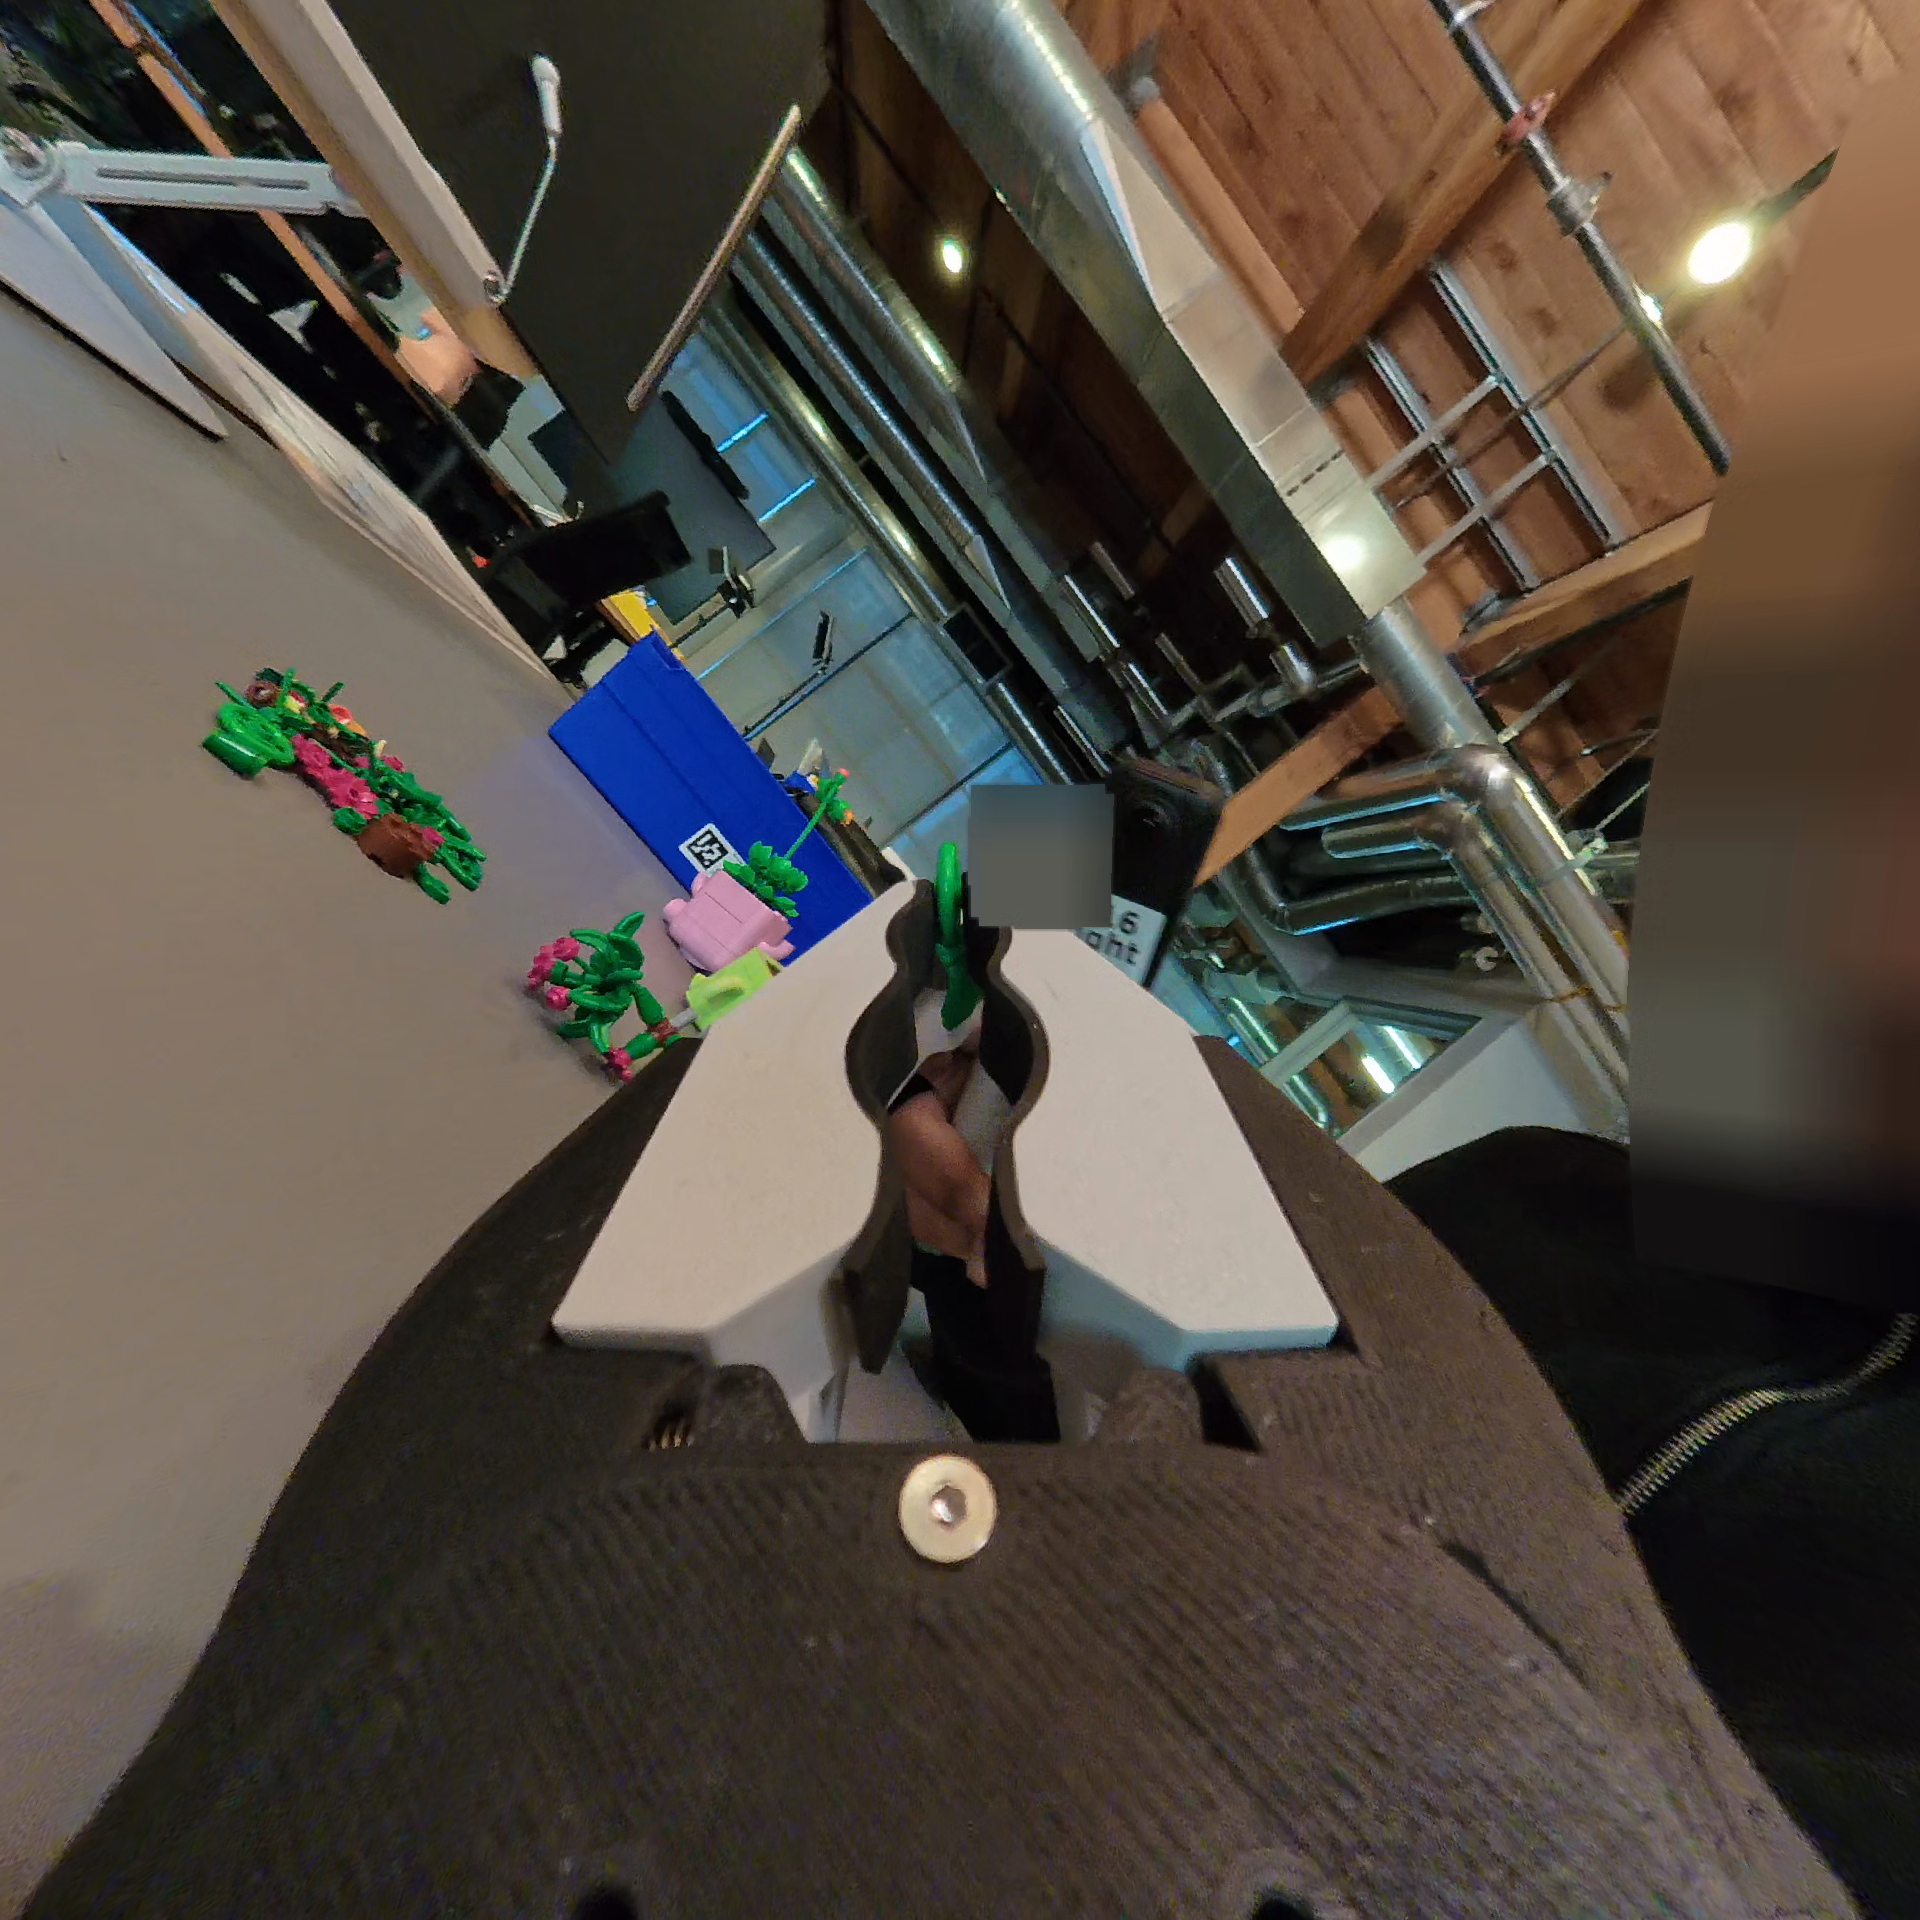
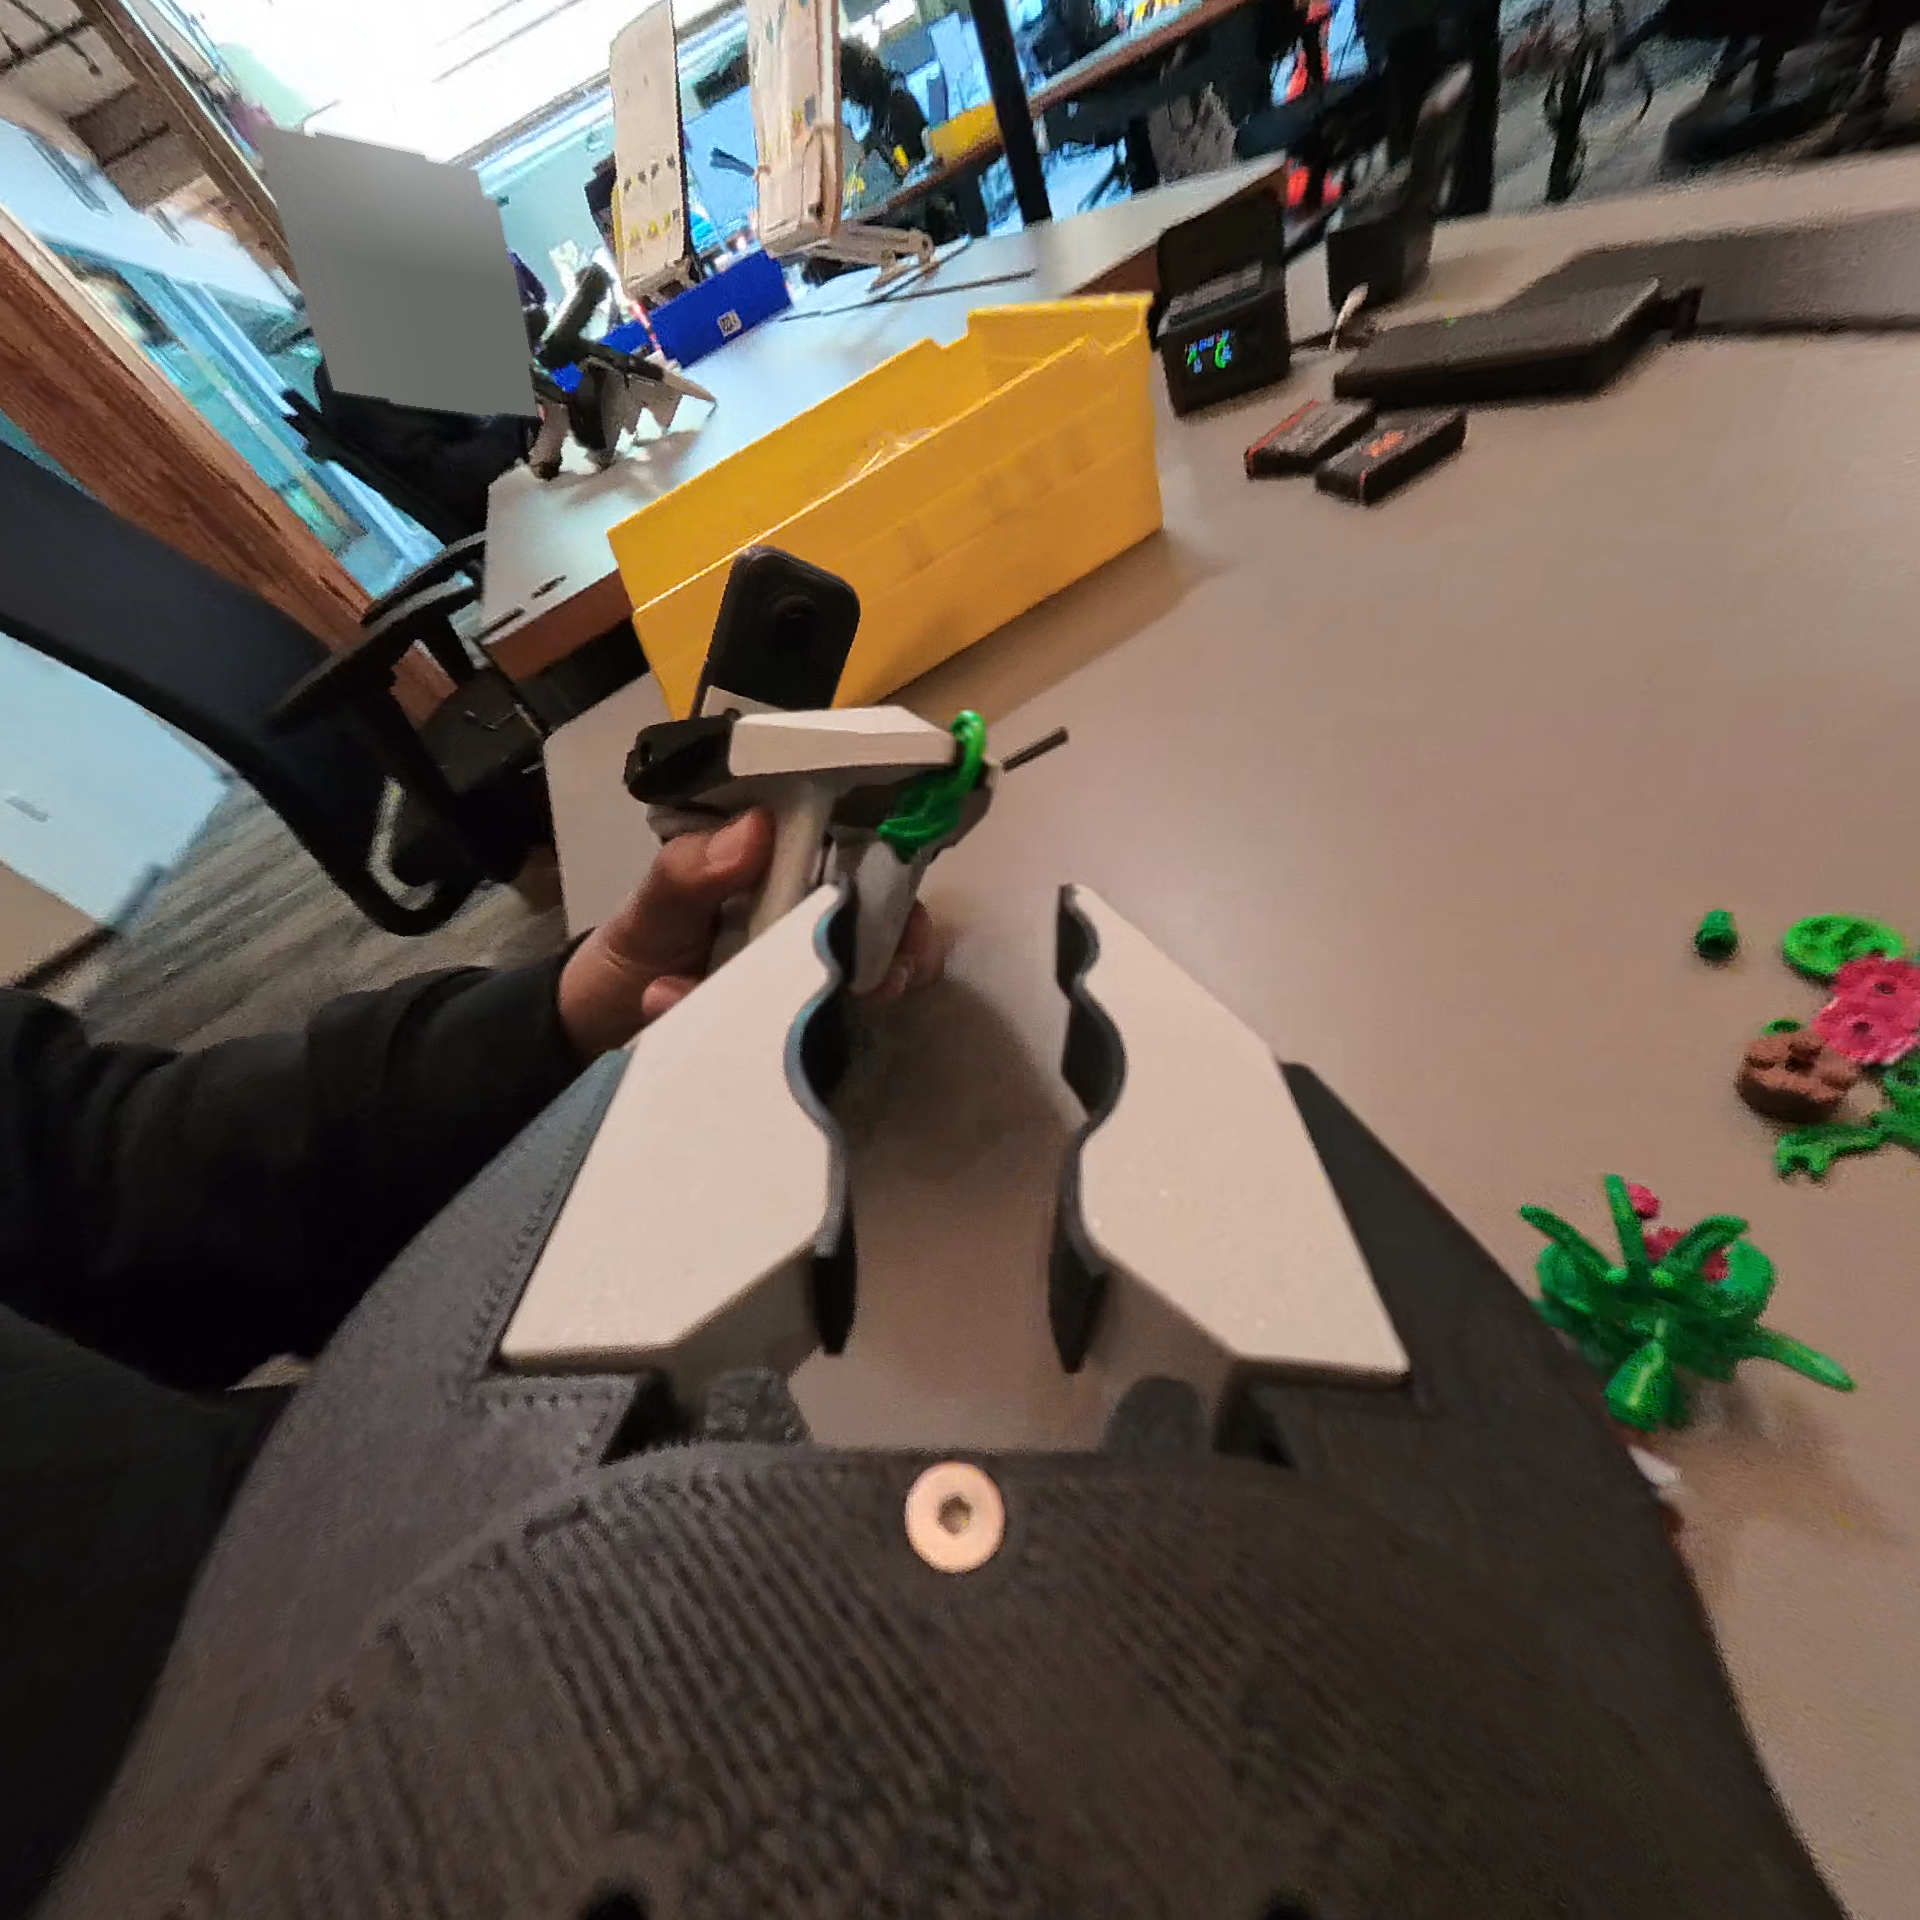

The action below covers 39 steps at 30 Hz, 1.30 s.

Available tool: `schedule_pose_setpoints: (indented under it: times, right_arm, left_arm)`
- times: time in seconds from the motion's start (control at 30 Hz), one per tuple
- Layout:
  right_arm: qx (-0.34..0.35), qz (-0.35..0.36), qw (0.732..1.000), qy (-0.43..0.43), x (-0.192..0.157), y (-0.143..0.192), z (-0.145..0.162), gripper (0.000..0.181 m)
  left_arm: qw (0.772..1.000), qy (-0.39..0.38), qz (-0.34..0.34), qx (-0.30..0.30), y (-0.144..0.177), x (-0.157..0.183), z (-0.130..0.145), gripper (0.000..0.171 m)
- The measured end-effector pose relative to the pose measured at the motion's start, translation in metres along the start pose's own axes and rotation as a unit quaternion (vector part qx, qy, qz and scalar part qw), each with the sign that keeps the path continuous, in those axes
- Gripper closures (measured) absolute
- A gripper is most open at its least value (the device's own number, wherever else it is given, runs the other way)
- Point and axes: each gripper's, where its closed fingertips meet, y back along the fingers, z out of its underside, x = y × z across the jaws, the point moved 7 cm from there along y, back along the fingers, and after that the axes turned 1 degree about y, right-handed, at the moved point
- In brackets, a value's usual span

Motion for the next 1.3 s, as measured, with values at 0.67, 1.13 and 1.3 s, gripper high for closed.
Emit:
schedule_pose_setpoints:
  times: [0.67, 1.13, 1.3]
  right_arm:
    - [-0.026, 0.215, 0.853, 0.475, -0.031, -0.007, -0.003, 0.18]
    - [0.05, -0.077, 0.976, 0.196, -0.029, 0.026, -0.024, 0.181]
    - [0.066, 0.142, 0.966, 0.206, 0.025, 0.055, -0.048, 0.181]
  left_arm:
    - [1.0, 0.02, 0.009, -0.022, -0.003, 0.001, 0.006, 0.17]
    - [0.995, 0.082, 0.043, -0.029, -0.003, -0.001, 0.005, 0.171]
    - [0.997, 0.065, 0.041, 0.001, 0.006, -0.001, -0.004, 0.171]
